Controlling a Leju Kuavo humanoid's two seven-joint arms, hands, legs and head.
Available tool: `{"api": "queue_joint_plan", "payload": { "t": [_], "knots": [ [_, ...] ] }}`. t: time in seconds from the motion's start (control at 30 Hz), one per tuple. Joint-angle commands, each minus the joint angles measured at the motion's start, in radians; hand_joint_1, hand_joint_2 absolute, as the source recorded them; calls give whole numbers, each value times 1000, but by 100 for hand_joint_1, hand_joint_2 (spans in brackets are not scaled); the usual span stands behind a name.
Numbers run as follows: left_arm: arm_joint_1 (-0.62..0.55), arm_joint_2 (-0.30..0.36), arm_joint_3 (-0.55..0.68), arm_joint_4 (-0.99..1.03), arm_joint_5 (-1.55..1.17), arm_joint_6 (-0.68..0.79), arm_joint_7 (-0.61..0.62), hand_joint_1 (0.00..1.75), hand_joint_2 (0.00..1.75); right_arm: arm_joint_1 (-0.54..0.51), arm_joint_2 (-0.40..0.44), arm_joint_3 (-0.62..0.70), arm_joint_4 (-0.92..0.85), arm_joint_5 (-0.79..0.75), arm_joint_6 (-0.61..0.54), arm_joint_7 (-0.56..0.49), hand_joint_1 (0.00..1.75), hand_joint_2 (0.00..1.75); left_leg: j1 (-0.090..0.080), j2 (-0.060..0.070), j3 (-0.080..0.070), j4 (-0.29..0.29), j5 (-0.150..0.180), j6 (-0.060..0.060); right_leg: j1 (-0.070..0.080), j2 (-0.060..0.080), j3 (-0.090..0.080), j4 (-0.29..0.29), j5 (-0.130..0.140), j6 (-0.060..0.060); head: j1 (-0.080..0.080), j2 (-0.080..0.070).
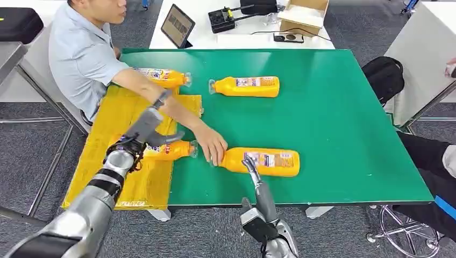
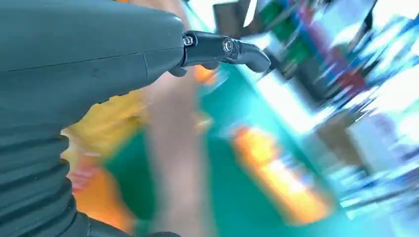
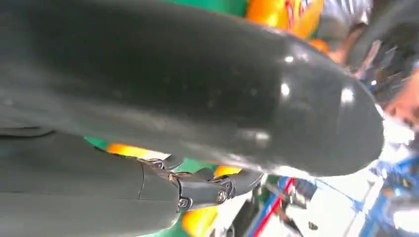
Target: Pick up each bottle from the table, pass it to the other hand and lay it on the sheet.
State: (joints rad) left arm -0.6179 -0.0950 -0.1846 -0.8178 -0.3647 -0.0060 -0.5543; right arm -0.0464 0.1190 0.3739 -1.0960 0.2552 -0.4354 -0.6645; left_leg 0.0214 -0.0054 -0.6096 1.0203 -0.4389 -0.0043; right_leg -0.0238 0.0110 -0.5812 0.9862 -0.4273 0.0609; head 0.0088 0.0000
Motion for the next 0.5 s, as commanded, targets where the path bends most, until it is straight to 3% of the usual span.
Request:
{"api": "queue_joint_plan", "payload": {
  "t": [0.03,0.07,0.1,0.13,0.23,0.33,0.5],
  "knots": [
    [286,-32,45,-613,217,269,29,0,175,44,-21,-45,-119,187,-263,-1,0,175,-1,2,1,-1,-1,1,0,1,0,0,0,-2,0,0],
    [328,-33,50,-668,248,289,41,0,175,68,-5,-118,-163,344,-263,39,0,175,0,3,3,-1,-2,1,0,1,2,0,-1,-3,0,0],
    [375,-34,51,-719,269,311,48,0,175,90,8,-167,-215,377,-263,53,0,175,0,4,4,-1,-3,2,1,2,3,-1,-1,-4,0,0],
    [443,-43,52,-773,271,361,65,0,175,119,24,-242,-274,519,-263,94,0,175,-1,3,3,-1,-2,1,0,1,2,0,-1,-3,0,0],
    [613,-59,42,-884,187,475,24,0,175,133,-41,-253,-299,668,-257,308,0,175,-1,4,6,-2,-3,2,0,2,4,-1,-2,-3,0,0],
    [706,-57,21,-950,117,496,16,0,175,90,-85,-285,-233,703,-161,424,0,175,-1,3,5,-1,-3,3,0,2,4,-2,-2,-2,0,0],
    [698,-58,-21,-956,51,489,40,0,175,-51,-106,-346,-21,738,-128,475,0,175,0,2,2,-1,-2,3,0,0,2,-4,0,-3,0,0]
  ]
}}
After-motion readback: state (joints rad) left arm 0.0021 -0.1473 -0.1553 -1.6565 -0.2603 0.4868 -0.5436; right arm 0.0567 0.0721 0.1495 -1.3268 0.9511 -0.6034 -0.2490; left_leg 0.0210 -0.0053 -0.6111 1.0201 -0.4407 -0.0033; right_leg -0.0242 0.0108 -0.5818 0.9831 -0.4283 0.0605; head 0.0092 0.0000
